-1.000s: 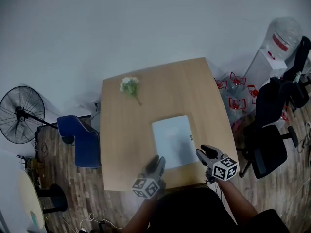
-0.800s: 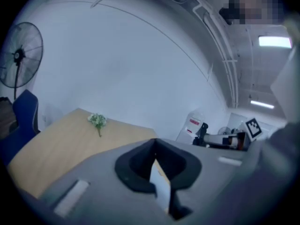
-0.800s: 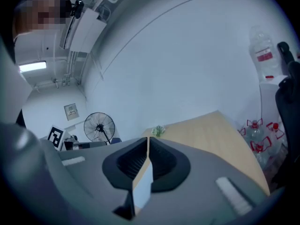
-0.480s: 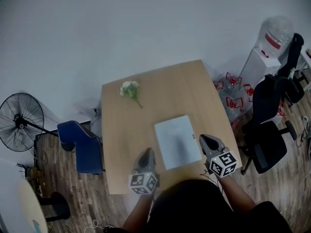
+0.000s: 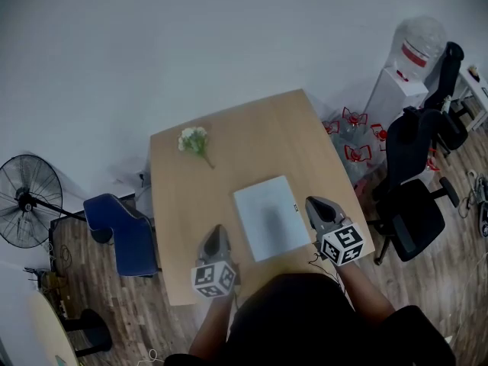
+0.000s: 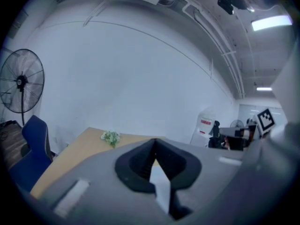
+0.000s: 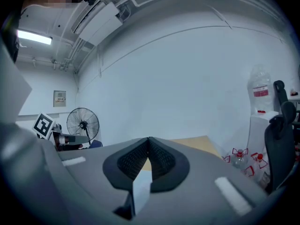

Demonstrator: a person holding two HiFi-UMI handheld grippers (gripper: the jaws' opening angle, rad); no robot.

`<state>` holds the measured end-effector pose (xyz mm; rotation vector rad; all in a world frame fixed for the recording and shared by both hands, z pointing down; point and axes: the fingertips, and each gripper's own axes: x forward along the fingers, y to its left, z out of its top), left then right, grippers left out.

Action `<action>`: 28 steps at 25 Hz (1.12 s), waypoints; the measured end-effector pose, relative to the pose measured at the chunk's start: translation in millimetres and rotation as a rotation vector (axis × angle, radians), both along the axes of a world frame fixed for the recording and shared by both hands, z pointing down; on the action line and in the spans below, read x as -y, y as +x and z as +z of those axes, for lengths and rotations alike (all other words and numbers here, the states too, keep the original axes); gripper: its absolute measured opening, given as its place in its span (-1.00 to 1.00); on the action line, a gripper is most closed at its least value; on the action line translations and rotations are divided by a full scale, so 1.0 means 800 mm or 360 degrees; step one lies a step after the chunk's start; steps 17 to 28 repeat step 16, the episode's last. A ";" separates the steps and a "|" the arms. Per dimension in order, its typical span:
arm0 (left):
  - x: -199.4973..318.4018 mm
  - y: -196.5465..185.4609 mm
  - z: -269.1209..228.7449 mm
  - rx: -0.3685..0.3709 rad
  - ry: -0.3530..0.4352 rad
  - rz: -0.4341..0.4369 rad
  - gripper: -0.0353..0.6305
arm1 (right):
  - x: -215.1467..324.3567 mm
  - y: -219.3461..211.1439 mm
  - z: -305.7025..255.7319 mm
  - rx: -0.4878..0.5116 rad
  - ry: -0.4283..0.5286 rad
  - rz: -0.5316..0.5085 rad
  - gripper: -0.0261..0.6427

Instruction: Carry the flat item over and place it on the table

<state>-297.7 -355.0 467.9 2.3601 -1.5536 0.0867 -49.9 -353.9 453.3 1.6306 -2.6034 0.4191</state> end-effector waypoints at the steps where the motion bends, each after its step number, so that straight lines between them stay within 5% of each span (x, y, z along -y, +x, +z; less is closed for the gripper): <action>1: -0.001 0.001 0.001 0.0005 0.0000 0.0000 -0.89 | -0.001 0.001 0.000 -0.0003 0.0001 0.0003 -0.92; 28: -0.012 0.007 0.005 0.0017 0.0005 -0.0017 -0.89 | -0.016 0.009 0.002 -0.0034 0.0009 0.0004 -0.92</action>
